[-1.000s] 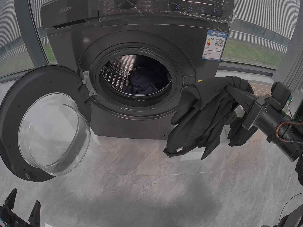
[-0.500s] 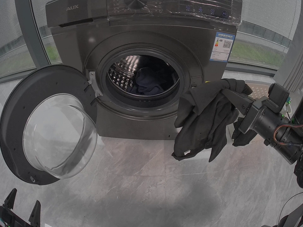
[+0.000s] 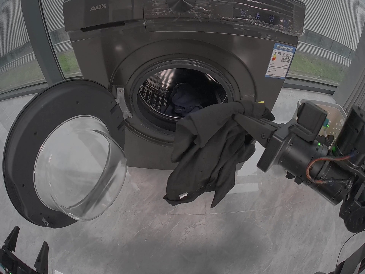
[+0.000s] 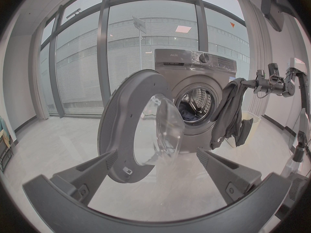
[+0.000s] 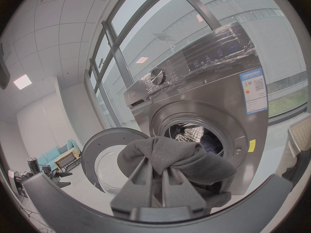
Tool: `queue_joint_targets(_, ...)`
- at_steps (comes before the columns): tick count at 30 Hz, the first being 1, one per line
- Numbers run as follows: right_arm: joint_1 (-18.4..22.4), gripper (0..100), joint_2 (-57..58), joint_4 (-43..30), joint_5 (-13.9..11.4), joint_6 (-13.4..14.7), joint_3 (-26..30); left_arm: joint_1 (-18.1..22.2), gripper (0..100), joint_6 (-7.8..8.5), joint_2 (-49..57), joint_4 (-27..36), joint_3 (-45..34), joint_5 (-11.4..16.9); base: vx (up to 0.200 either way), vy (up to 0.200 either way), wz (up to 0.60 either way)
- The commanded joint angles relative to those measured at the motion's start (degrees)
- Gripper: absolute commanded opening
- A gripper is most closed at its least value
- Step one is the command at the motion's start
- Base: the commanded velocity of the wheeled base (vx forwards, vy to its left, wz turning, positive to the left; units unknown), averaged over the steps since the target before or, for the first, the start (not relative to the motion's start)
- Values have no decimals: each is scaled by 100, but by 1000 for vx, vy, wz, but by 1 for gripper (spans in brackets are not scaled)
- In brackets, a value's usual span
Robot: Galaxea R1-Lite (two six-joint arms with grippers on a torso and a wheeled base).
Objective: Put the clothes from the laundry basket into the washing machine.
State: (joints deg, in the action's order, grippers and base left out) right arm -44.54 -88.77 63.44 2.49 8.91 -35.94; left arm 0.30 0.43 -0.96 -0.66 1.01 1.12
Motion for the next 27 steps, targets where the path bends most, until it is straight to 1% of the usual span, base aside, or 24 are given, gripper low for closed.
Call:
queue_joint_targets(1,-37,0,-501,19,-3,5,-229,31,100,-210,-9,-374,505,187,0,0,0)
queue_joint_targets(2,-46,0,-580,28,-3,14,-282,49,100,-236,-115,-453,839,336,0,0,0)
queue_joint_targets(3,-63,0,-668,63,-3,14,-353,49,100,-227,-273,-462,1120,494,0,0,0)
queue_joint_targets(5,-125,0,-808,186,6,14,-519,40,100,-166,-589,-321,1472,916,0,0,0)
queue_joint_targets(6,-177,0,-923,283,41,14,-643,40,100,-122,-862,-207,1595,1338,0,0,0)
queue_joint_targets(8,-195,0,-1037,397,138,14,-766,40,100,-78,-1336,-233,1586,1857,0,0,0)
queue_joint_targets(9,-204,0,-1090,450,164,14,-862,40,100,-60,-1679,-268,1578,2155,0,0,0)
queue_joint_targets(10,-204,0,-1134,476,164,14,-941,31,100,-34,-1934,-330,1578,2393,0,0,0)
queue_joint_targets(12,-204,0,-1186,503,173,14,-1064,13,100,63,-2400,-514,1569,2718,0,0,0)
queue_joint_targets(13,-204,0,-1195,503,173,14,-1135,22,100,159,-2690,-655,1560,2859,0,0,0)
queue_joint_targets(14,-204,0,-1195,503,173,14,-1170,22,100,239,-2892,-778,1560,2938,0,0,0)
queue_joint_targets(15,-195,0,-1195,503,173,14,-1240,5,100,353,-3182,-998,1551,3008,0,0,0)
queue_joint_targets(16,-195,0,-1195,503,173,14,-1284,-4,100,414,-3393,-1165,1551,3043,0,0,0)
queue_joint_targets(18,-195,0,-1195,503,173,14,-1302,-13,100,441,-3498,-1244,1551,3052,0,0,0)
queue_joint_targets(19,-177,0,-1204,503,173,14,-1407,-206,100,485,-4087,-1630,1569,3052,0,0,0)
queue_joint_targets(22,-160,0,-1213,503,182,14,-1469,-690,100,467,-4650,-2061,1569,2938,0,0,0)
queue_joint_targets(23,-151,0,-1213,503,173,14,-1495,-892,100,458,-4843,-2202,1578,2850,0,0,0)
queue_joint_targets(24,-151,0,-1213,503,182,14,-1504,-971,100,458,-4949,-2263,1578,2797,0,0,0)
queue_joint_targets(26,-142,0,-1248,511,182,14,-1565,-1270,100,450,-5344,-2509,1604,2665,0,0,0)
queue_joint_targets(27,-142,0,-1248,511,182,14,-1565,-1287,100,450,-5370,-2536,1604,2665,0,0,0)
